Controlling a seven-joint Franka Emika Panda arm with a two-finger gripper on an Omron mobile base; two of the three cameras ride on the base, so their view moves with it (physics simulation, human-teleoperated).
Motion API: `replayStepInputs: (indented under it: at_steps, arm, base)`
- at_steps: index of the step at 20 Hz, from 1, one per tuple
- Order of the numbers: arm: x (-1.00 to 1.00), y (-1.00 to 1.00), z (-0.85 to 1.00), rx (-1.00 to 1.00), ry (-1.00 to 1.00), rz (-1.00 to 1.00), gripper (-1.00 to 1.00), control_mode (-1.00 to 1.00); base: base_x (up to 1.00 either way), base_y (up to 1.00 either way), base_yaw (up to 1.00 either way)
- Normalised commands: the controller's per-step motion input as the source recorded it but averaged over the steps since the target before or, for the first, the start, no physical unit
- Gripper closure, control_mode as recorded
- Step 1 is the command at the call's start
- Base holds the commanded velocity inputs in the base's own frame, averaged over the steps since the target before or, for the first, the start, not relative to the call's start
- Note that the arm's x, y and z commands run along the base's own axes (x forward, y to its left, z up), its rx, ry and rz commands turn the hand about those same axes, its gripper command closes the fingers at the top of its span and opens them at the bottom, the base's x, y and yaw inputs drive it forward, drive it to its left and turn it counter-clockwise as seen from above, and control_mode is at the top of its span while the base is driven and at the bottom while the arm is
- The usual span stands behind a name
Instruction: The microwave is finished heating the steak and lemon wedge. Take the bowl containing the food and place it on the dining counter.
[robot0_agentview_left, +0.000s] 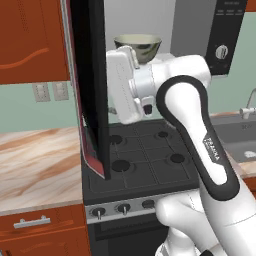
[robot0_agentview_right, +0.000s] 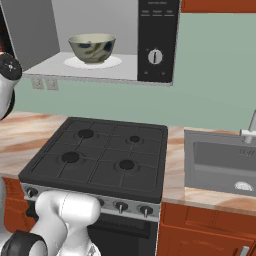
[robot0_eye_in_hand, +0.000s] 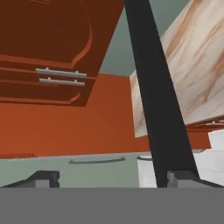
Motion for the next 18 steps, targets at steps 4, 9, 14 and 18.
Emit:
replayStepInputs:
  at_steps: [4, 9, 14, 18]
  arm:
    - [0.00, 0.18, 0.00, -0.04, 0.00, 0.02, -1.00, -1.00]
    - [0.00, -0.83, 0.07, -0.01, 0.00, -0.07, -1.00, -1.00]
    - [0.00, -1.00, 0.32, -0.01, 0.00, -0.10, -1.00, -1.00]
    - [0.00, -1.00, 0.38, -0.03, 0.00, -0.10, -1.00, -1.00]
  base:
    - [0.00, 0.00, 0.00]
    - [0.00, 0.00, 0.00]
    - [0.00, 0.00, 0.00]
    - [0.00, 0.00, 0.00]
